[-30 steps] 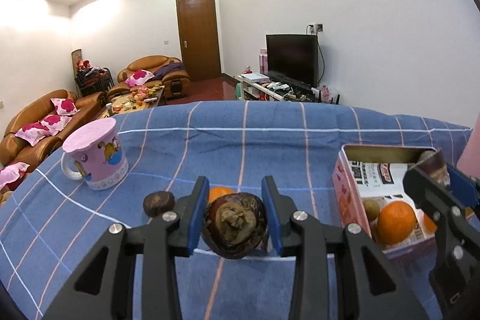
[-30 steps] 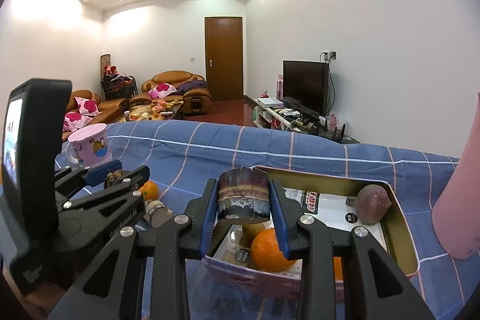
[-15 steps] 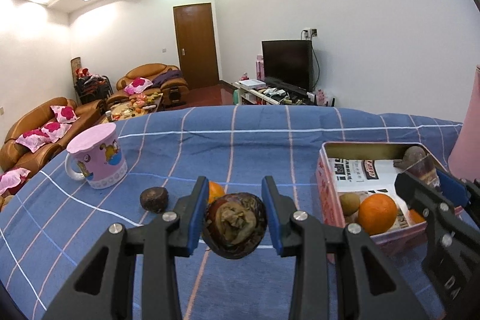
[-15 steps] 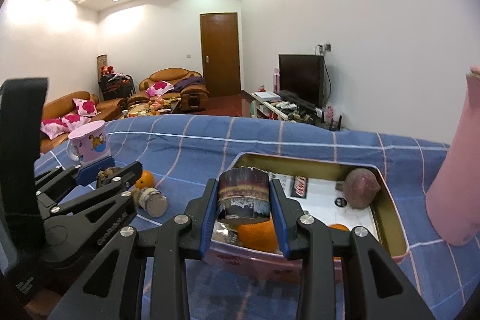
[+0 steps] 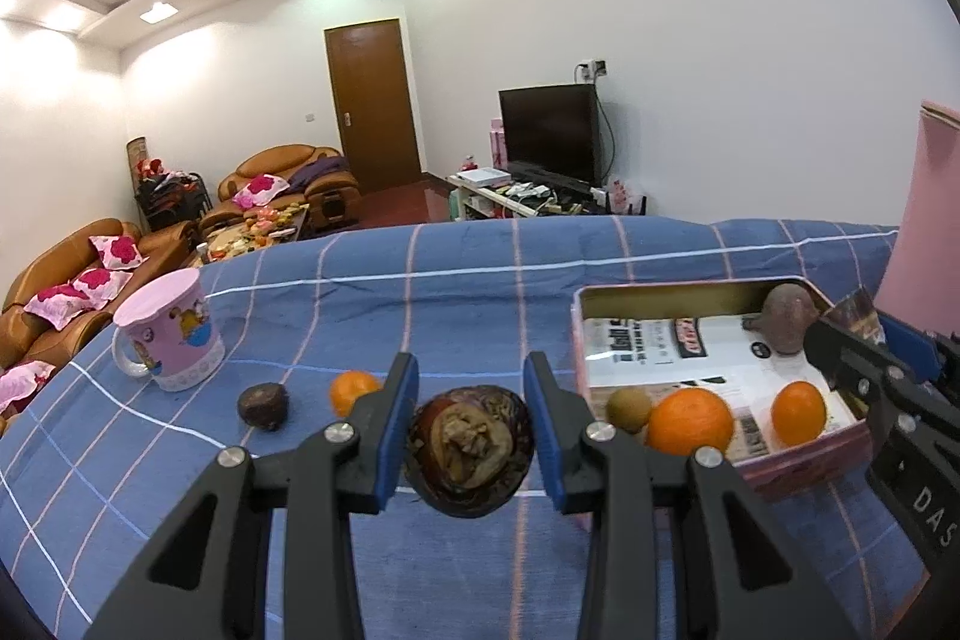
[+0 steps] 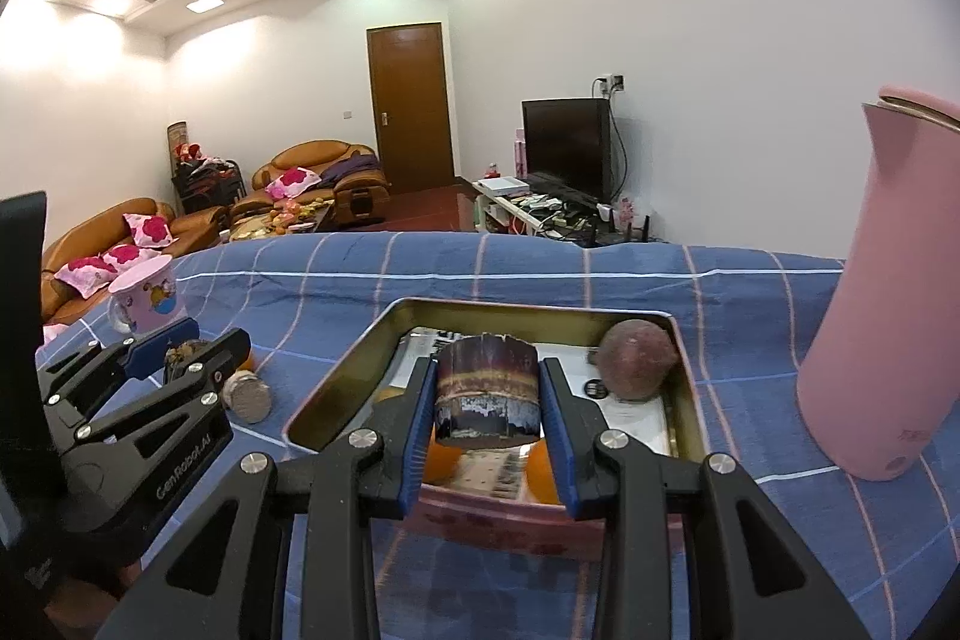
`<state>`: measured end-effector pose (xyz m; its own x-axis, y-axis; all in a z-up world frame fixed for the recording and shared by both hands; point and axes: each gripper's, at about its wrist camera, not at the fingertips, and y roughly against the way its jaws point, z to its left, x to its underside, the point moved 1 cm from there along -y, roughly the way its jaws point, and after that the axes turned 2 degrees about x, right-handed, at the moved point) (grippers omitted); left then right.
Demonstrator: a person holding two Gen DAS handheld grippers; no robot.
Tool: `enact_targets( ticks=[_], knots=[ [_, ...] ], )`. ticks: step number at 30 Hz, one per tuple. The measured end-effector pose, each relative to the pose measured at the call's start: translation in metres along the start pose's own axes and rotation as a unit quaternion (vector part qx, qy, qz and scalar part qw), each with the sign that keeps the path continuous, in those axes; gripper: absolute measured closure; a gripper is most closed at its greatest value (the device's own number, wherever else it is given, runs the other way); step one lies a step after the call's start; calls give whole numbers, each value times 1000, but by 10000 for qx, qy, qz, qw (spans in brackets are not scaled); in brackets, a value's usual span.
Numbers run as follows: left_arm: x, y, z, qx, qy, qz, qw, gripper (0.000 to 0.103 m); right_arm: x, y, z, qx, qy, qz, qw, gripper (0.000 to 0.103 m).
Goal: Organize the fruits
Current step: 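Carry the brown fruit with the left gripper over the tin box, then release the cake roll from the right gripper while the left releases the brown fruit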
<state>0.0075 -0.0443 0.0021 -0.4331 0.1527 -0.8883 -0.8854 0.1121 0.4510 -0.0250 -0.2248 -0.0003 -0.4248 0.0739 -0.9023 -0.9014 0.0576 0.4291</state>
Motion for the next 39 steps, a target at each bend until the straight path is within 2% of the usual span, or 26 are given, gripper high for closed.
enact_targets(
  ticks=[6, 18, 24, 29, 33, 39],
  knots=[
    [-3, -1, -17, 128, -23, -12, 9999, 65, -3, 6, -13, 183, 55, -143, 9997, 67],
    [-14, -13, -54, 395, -112, -31, 9992, 65, -11, 1, -39, 435, -141, -153, 9988, 67],
    [-22, -24, -67, 558, 0, 33, 9984, 65, -14, -7, -47, 651, -152, -146, 9977, 67],
    [-28, -40, -78, 683, 56, 170, 9975, 65, -16, -15, -51, 744, -201, -84, 9970, 67],
    [-28, -53, -81, 626, 26, 382, 9973, 65, -16, -25, -52, 759, -174, 43, 9970, 67],
    [-27, -68, -80, 742, 92, 715, 9946, 65, -17, -43, -49, 600, -90, 357, 9975, 67]
  ],
)
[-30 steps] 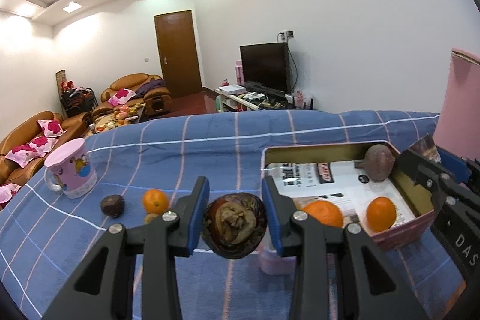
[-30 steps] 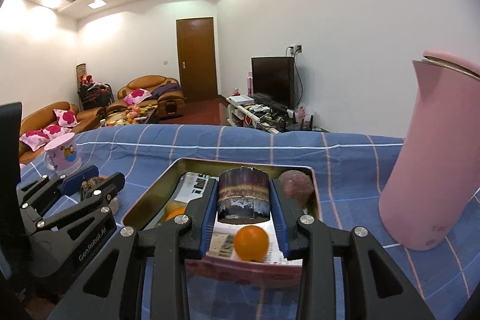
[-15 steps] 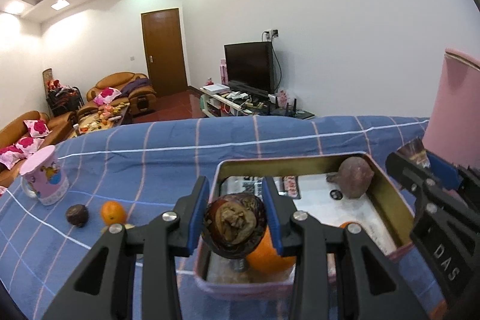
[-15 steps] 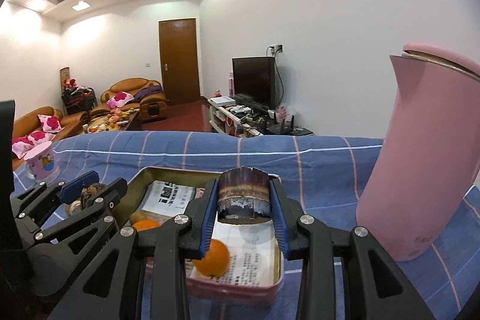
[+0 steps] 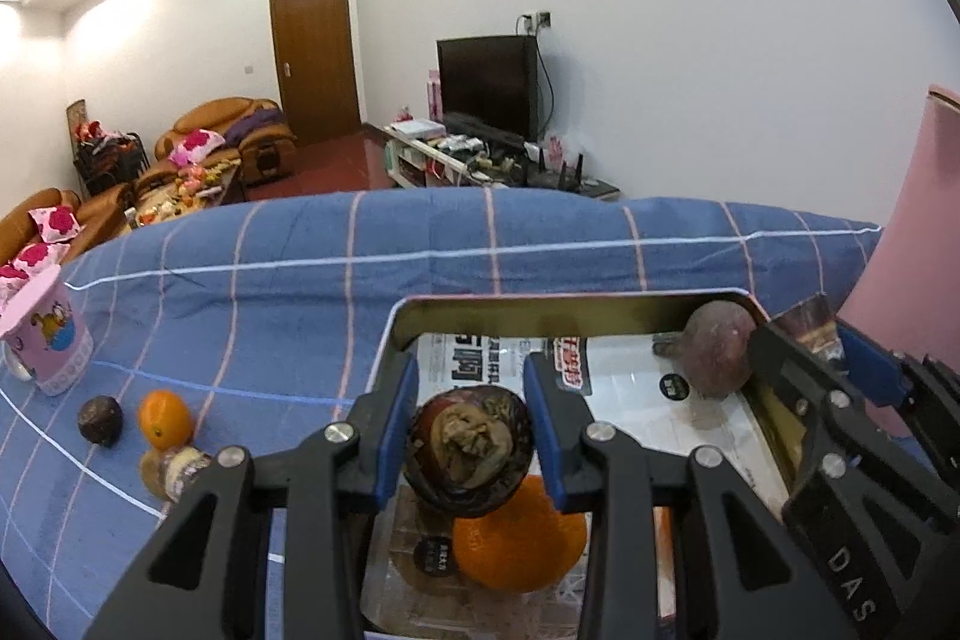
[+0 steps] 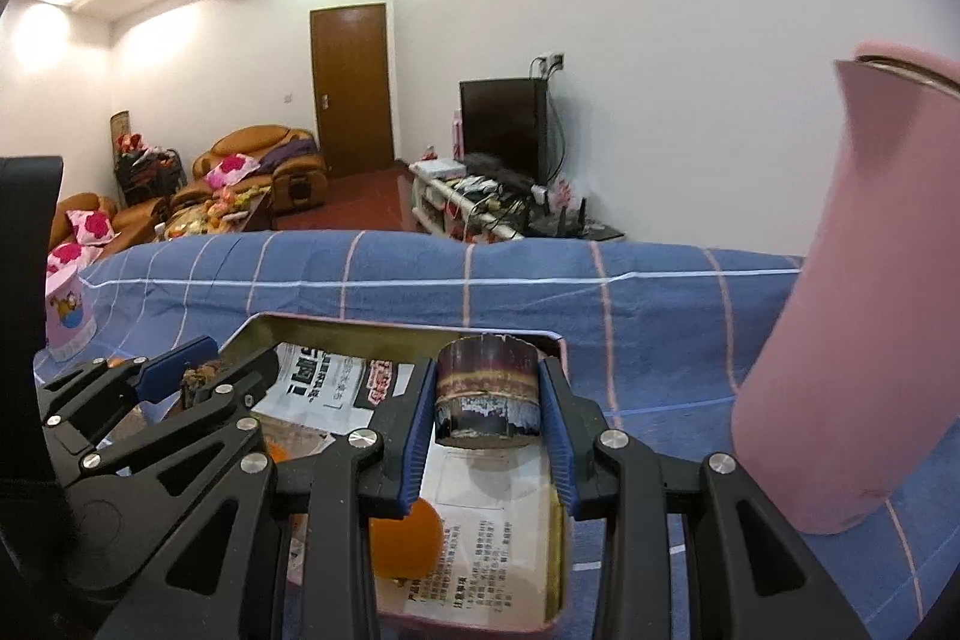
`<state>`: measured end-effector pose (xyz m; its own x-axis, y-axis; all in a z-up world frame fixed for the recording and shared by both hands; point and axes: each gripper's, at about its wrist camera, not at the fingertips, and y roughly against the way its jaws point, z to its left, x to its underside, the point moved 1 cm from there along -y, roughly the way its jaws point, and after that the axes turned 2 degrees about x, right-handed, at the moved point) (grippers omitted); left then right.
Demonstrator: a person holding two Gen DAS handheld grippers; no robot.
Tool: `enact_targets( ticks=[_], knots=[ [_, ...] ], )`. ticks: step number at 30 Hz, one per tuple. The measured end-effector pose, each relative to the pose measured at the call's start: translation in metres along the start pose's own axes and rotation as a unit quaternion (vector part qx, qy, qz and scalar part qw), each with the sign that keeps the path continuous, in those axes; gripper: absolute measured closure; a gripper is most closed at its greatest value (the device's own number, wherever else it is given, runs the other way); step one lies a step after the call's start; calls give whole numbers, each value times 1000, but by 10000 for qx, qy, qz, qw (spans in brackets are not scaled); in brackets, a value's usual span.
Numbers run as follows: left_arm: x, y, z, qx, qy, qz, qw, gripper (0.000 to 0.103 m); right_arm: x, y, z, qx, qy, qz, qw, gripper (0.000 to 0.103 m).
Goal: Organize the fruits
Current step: 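Release the cake roll from the right gripper while the left releases the brown fruit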
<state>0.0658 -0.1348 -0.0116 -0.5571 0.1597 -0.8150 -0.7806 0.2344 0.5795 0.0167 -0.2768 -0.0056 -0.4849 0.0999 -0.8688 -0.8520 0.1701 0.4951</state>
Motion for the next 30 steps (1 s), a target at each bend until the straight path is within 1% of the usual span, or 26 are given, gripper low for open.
enact_targets(
  ticks=[6, 10, 13, 16, 18, 20, 22, 23, 24, 25, 26, 27, 28, 29, 30],
  knots=[
    [0, -3, 0, 18, 2, 94, 10000, 65, 1, -10, 1, -267, 45, 228, 9994, 67],
    [1, -4, -1, 26, 2, 164, 9999, 65, 2, -11, 5, -384, 118, 271, 9988, 67],
    [1, -7, 1, 57, 40, 232, 9997, 64, 2, -14, 3, -565, 3, 378, 9977, 66],
    [1, -6, 2, 45, 49, 193, 9998, 64, 2, -14, 1, -637, -43, 353, 9973, 65],
    [-1, -6, 2, -2, 49, 155, 9999, 58, 2, -13, 2, -632, -42, 318, 9975, 65],
    [0, -3, 5, -106, 85, 100, 9999, 40, 3, -11, 0, -641, -78, 282, 9975, 65],
    [0, 2, 9, -199, 152, -16, 9997, 30, 2, -9, -3, -706, -171, 241, 9971, 65],
    [0, 5, 10, -257, 152, -116, 9995, 28, 2, -8, -4, -732, -214, 213, 9969, 64],
    [0, 9, 11, -315, 148, -188, 9992, 26, 1, -6, -5, -726, -245, 174, 9969, 60],
    [0, 12, 12, -394, 145, -275, 9987, 23, 1, -4, -7, -691, -278, 120, 9971, 54],
    [-1, 15, 14, -450, 160, -342, 9983, 17, -1, -2, -8, -678, -312, 81, 9972, 51],
    [-1, 19, 17, -511, 217, -424, 9976, 13, -1, 0, -12, -708, -383, 39, 9967, 45],
    [-2, 21, 20, -532, 279, -475, 9971, 7, -2, 1, -15, -757, -482, 15, 9960, 39],
    [-2, 24, 25, -519, 401, -543, 9964, 2, -2, 2, -17, -788, -564, 1, 9953, 36],
    [-2, 27, 29, -481, 467, -585, 9960, 0, -2, 3, -20, -810, -673, -37, 9944, 27]
  ],
)
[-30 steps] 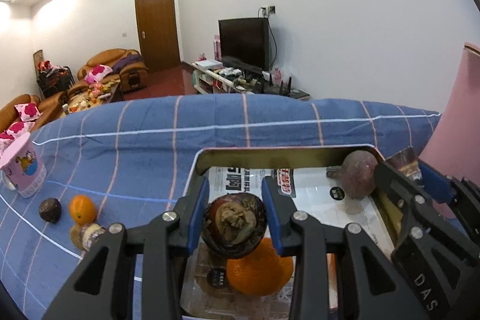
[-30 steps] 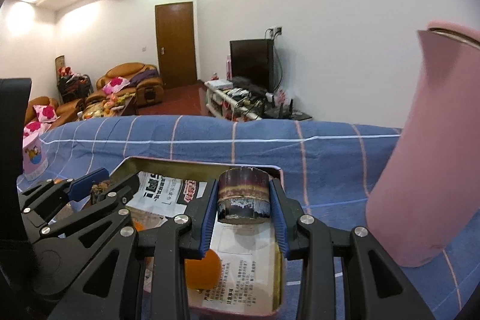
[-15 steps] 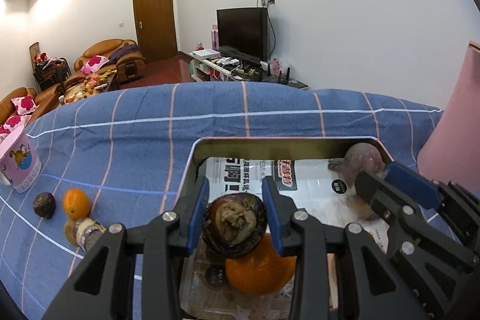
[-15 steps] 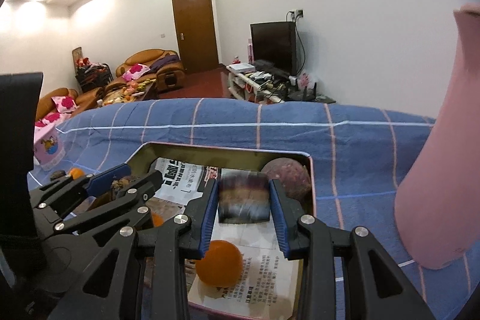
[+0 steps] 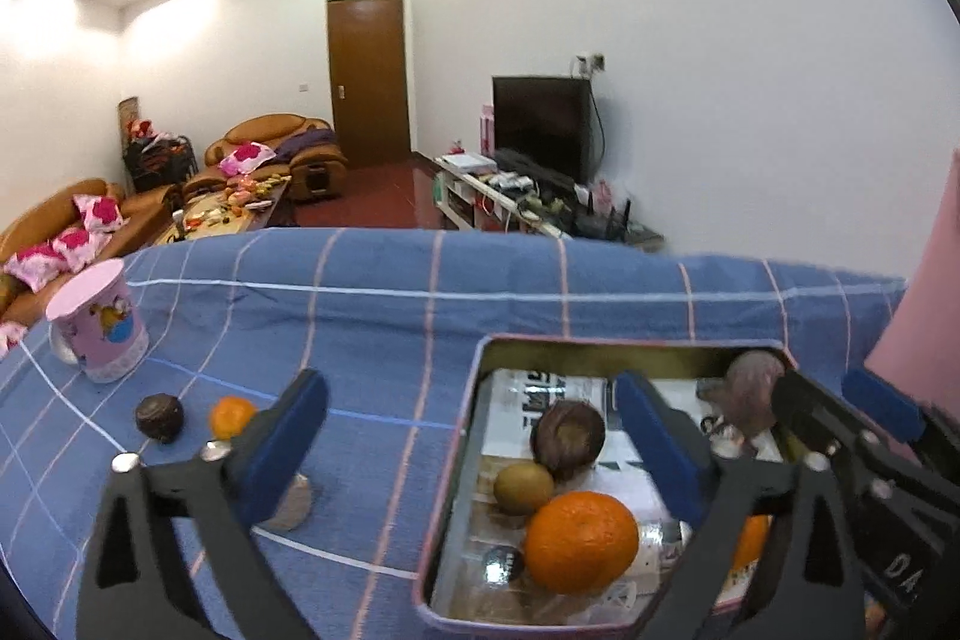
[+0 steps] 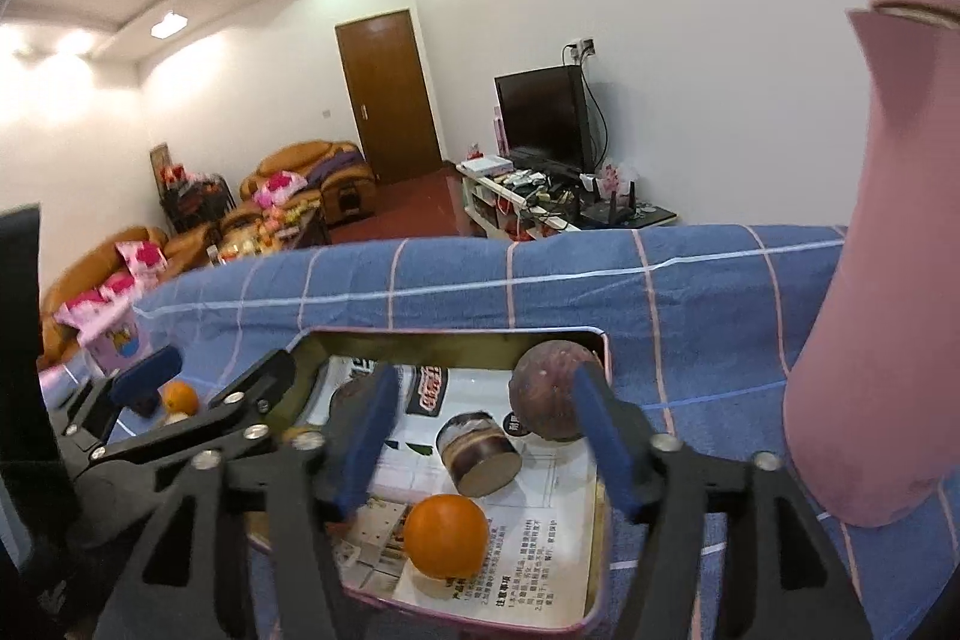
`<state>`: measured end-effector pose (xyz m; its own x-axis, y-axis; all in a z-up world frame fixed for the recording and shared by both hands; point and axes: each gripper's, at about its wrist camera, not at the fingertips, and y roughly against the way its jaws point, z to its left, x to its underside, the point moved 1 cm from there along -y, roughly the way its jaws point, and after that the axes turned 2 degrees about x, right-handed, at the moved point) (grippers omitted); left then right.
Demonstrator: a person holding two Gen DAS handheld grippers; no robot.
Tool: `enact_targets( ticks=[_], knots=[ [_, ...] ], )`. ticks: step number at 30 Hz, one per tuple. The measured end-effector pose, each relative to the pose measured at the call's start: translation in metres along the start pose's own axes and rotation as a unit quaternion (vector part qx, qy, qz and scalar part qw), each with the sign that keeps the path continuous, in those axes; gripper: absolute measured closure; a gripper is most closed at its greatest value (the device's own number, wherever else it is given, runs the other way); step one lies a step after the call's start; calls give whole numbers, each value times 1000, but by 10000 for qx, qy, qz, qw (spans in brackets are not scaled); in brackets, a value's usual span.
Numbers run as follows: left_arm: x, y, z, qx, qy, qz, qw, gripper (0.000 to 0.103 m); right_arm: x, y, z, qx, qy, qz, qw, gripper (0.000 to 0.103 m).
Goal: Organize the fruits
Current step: 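Release the cake roll from the right gripper while the left releases the brown fruit, then move the right gripper to a second cake roll and grasp it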
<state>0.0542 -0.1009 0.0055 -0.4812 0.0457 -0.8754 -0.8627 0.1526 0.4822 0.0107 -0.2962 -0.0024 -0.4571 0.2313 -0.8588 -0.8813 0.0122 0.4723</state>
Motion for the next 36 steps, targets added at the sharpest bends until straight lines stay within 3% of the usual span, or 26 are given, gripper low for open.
enact_targets(
  ticks=[1, 4, 8, 11, 18, 36],
  knots=[
    [0, 2, 3, 61, 51, -42, 10000, 0, 0, 2, -1, 17, -55, -60, 10000, 21],
    [-3, 10, 8, 80, 99, -235, 9996, 0, -1, 12, 0, 140, -47, -319, 9994, 19],
    [0, 22, 16, -248, 42, -548, 9982, 0, -3, 26, -1, 584, 45, -751, 9955, 19],
    [4, 22, 22, -435, 16, -539, 9976, 0, -3, 31, -3, 920, 56, -925, 9914, 19],
    [17, 24, 24, -674, -254, -541, 9959, 0, 1, 26, -4, 1044, 38, -726, 9919, 19],
    [28, 46, 42, -549, -304, -391, 9973, 0, 16, 45, 14, 1257, -68, -674, 9897, 19]
  ],
)
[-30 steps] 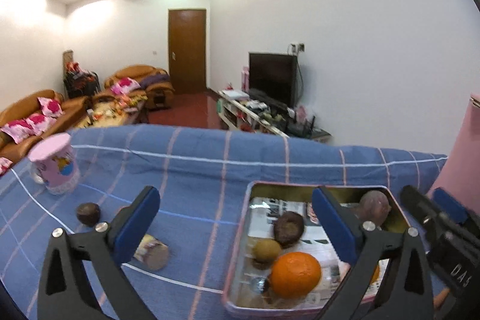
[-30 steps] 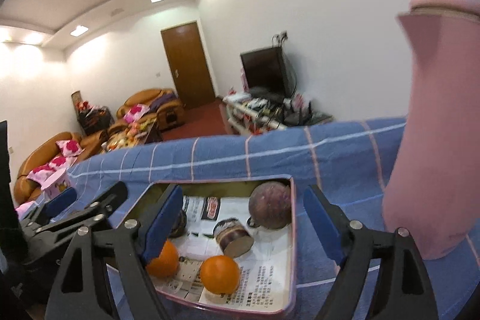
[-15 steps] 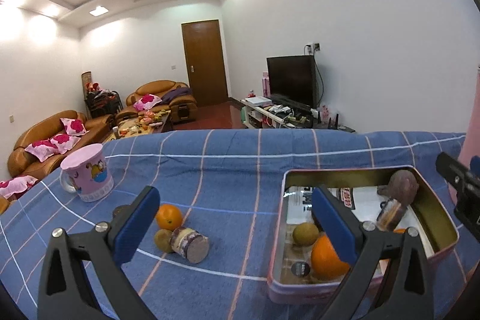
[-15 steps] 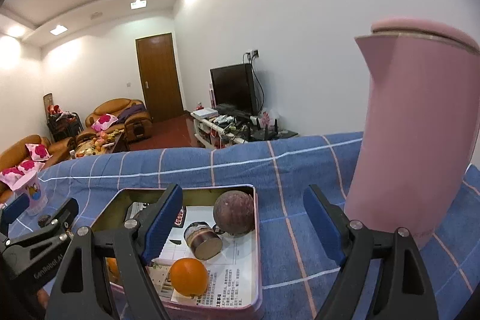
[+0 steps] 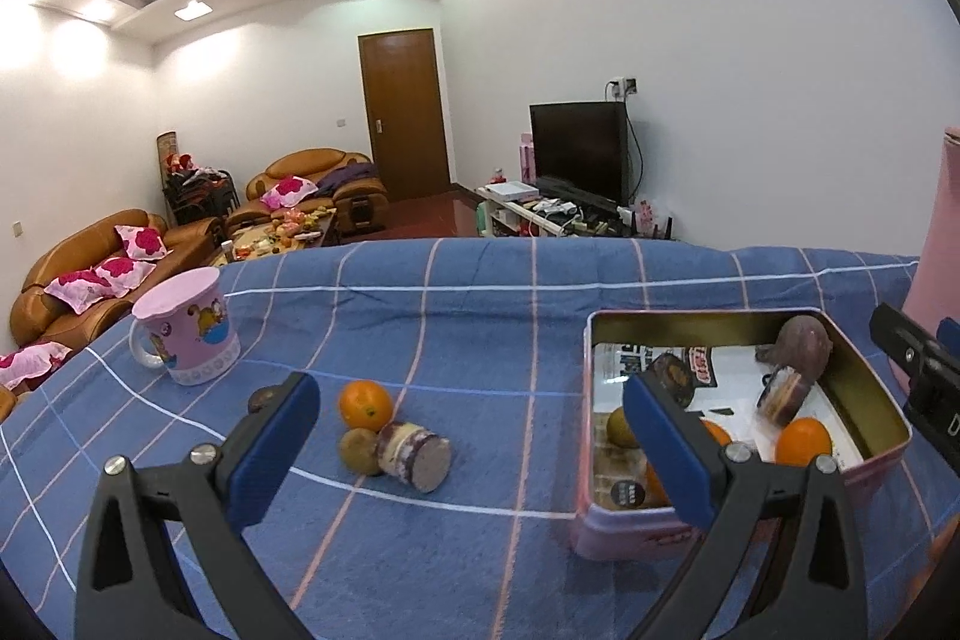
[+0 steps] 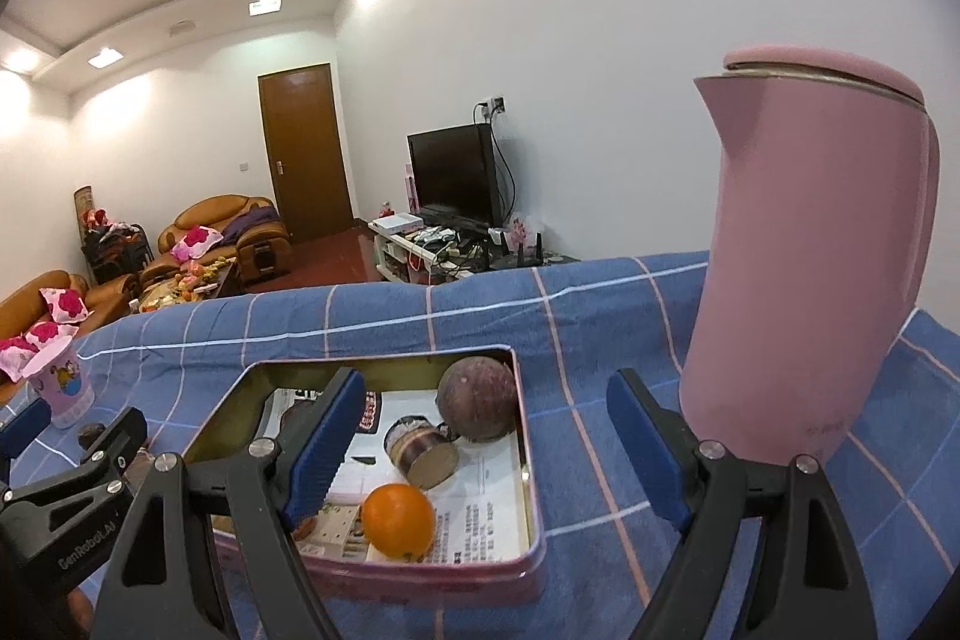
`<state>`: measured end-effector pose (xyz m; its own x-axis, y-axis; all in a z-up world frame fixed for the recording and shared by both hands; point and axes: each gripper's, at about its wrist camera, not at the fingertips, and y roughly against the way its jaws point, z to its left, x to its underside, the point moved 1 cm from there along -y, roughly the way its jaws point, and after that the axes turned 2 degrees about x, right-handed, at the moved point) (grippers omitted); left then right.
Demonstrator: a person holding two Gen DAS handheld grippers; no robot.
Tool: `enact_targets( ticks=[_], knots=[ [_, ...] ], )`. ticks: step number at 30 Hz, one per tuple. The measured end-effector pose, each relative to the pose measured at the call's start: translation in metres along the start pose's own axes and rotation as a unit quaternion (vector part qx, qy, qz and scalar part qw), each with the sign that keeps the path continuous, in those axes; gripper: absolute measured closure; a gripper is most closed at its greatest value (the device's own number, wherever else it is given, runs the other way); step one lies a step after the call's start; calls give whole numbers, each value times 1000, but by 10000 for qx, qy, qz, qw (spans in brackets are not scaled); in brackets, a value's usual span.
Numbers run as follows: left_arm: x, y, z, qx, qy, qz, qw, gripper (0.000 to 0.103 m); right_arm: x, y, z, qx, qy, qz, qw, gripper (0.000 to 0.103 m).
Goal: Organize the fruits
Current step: 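Move the right gripper to a second cake roll and grasp it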
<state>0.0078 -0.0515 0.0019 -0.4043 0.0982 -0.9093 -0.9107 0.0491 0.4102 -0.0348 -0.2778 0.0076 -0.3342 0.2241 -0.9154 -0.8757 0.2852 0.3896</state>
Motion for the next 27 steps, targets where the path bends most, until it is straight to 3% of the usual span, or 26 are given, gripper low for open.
enact_targets(
  ticks=[4, 12, 27],
  knots=[
    [2, 5, 3, 7, -167, -36, 9999, 0, 5, 3, 1, -82, -192, 117, 9997, 19],
    [3, 2, 21, -71, -439, -27, 9990, 0, 11, 9, 31, -152, 28, 153, 9998, 19],
    [2, -19, 78, -294, -354, 162, 9988, 0, 23, 4, 101, -588, 109, 289, 9978, 19]
  ],
)
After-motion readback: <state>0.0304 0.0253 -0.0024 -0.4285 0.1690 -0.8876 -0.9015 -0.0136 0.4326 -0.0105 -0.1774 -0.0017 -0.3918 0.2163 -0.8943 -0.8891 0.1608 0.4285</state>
